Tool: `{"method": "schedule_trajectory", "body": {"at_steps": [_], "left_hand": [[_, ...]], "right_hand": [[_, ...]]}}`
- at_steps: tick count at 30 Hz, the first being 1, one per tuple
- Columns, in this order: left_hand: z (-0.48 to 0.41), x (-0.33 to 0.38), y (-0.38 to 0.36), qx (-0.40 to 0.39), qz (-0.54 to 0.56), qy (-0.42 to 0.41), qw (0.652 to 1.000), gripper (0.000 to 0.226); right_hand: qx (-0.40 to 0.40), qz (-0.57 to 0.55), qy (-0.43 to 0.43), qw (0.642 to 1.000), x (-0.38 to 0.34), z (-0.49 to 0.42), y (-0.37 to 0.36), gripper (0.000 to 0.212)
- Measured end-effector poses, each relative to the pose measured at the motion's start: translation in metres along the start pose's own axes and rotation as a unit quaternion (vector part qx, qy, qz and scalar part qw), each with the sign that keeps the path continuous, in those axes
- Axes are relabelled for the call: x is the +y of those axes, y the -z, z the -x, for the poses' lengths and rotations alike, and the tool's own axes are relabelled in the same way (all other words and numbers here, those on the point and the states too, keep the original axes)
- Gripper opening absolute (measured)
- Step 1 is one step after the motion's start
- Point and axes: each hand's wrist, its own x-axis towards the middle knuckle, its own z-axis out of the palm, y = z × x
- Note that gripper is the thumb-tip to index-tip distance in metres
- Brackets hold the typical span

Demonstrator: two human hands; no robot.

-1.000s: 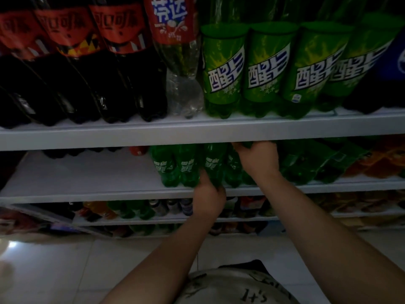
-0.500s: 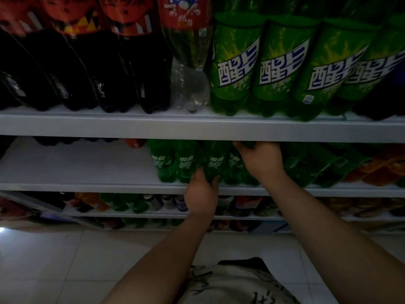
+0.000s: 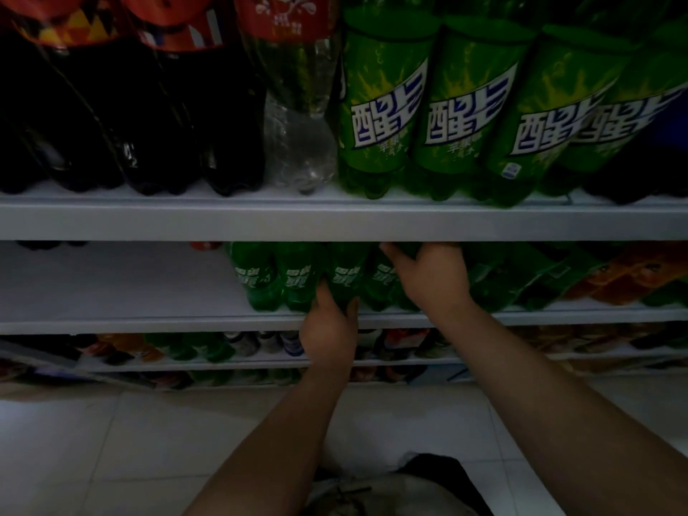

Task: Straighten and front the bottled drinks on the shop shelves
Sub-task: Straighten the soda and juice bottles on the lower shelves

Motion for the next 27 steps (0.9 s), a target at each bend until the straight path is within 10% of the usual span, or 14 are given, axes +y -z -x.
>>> {"method": "schedule_trajectory", "body": {"at_steps": [17, 27], "left_hand": [[0.073, 0.057, -0.034, 0.079, 0.081, 0.137, 0.984, 0.039], [0.066, 0.076, -0.038, -0.024, 0.136, 0.111, 0.984, 0.057]], "right_hand": [[-0.264, 0.009, 0.069, 0.962, 0.116, 0.058, 0.102, 0.044], [-0.169, -0.041, 0.114, 0.978, 0.093, 0.020, 0.103, 0.044]]}}
